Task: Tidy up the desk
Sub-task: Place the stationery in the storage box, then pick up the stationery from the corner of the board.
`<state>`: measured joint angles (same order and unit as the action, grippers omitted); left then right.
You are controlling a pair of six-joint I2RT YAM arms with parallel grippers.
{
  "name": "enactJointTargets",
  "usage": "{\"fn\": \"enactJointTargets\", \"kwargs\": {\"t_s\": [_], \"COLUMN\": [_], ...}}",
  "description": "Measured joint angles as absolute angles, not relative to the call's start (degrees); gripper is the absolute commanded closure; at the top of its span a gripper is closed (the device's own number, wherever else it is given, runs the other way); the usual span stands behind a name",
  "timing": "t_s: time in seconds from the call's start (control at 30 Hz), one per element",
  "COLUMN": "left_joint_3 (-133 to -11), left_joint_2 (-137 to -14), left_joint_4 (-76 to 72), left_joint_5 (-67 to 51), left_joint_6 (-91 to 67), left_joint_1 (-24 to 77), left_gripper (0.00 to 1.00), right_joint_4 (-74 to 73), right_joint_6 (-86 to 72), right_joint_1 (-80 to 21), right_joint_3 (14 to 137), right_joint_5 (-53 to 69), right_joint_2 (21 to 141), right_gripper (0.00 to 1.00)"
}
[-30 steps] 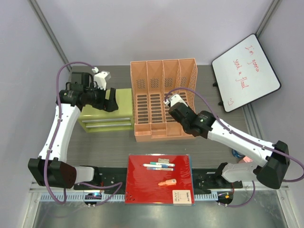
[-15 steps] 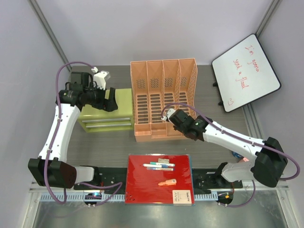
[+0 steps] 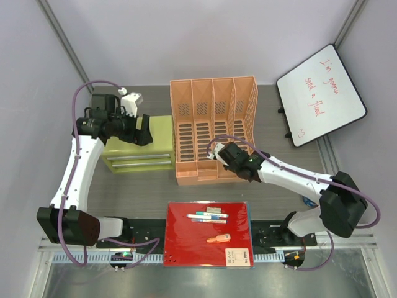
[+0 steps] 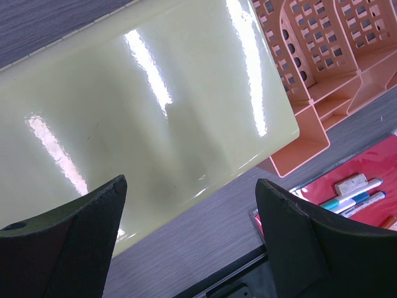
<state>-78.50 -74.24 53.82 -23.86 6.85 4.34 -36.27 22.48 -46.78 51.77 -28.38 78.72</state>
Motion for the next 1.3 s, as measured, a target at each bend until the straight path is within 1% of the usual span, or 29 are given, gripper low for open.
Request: {"fn": "enactJointTargets", "kwargs": {"t_s": [0.07, 0.1, 0.43, 0.53, 0.63, 0.7, 0.8, 0.87, 0.9, 0.93, 1.0, 1.1, 1.17, 1.2, 1.23, 1.3], "left_joint_3": [-78.50, -78.50, -78.50, -78.50, -78.50, -78.50, -78.50, -78.50, -78.50, -78.50, -78.50, -78.50, -78.50, -78.50, -78.50, -78.50], "left_joint_2": [-74.24, -74.24, -74.39, -74.39, -74.39, -74.39, -74.39, -74.39, -74.39, -74.39, -74.39, -74.39, -74.37, -74.37, -74.37, -74.37], "left_joint_4": [53.82, 53.82, 53.82, 53.82, 53.82, 53.82, 53.84, 53.84, 53.84, 53.82, 53.84, 53.93, 54.02, 54.02, 54.04, 54.08], "left_joint_5": [-23.75, -23.75, -23.73, -23.70, -23.55, -23.53, -23.53, -23.55, -23.55, -23.55, -23.55, -23.57, -23.55, -23.55, -23.53, -23.53], "left_joint_6": [6.96, 7.03, 7.75, 7.77, 7.92, 7.97, 7.97, 7.94, 7.94, 7.92, 7.86, 7.73, 7.73, 7.73, 7.73, 7.70], "left_joint_1": [4.14, 4.08, 3.95, 3.92, 3.92, 3.92, 3.81, 3.73, 3.70, 3.68, 3.66, 3.66, 3.66, 3.66, 3.66, 3.66], "left_gripper": [0.15, 0.15, 0.15, 0.15, 0.15, 0.15, 0.15, 0.15, 0.15, 0.16, 0.16, 0.16, 0.16, 0.16, 0.16, 0.16], "right_joint_4": [-35.86, -35.29, -32.32, -35.16, -39.83, -42.11, -44.12, -44.18, -41.71, -40.21, -35.22, -38.44, -40.77, -41.23, -41.91, -42.54], "right_joint_6": [22.72, 22.98, 20.36, 16.05, 8.29, 1.93, -6.52, -11.68, -15.51, -18.28, -24.80, -28.53, -29.56, -29.78, -30.11, -30.30], "right_joint_1": [-46.41, -46.33, -46.00, -46.00, -45.89, -45.89, -46.28, -47.51, -48.49, -49.15, -50.74, -56.18, -64.05, -67.11, -70.76, -75.55], "right_joint_3": [51.46, 51.29, 51.48, 54.92, 62.74, 68.29, 70.74, 68.62, 64.64, 61.01, 49.91, 43.66, 43.83, 44.14, 44.62, 45.41], "right_joint_5": [-28.42, -28.73, -34.41, -34.44, -29.43, -22.50, -9.34, -1.21, 5.56, 9.85, 18.63, 19.75, 16.91, 15.99, 15.14, 13.87], "right_joint_2": [79.70, 80.05, 80.01, 77.19, 73.10, 69.10, 63.07, 59.46, 56.84, 55.29, 51.81, 54.94, 59.77, 61.36, 62.96, 65.36], "right_gripper": [0.30, 0.01, 0.00, 0.00, 0.00, 0.00, 0.00, 0.00, 0.00, 0.00, 0.00, 0.00, 0.01, 0.03, 0.08, 0.13]}}
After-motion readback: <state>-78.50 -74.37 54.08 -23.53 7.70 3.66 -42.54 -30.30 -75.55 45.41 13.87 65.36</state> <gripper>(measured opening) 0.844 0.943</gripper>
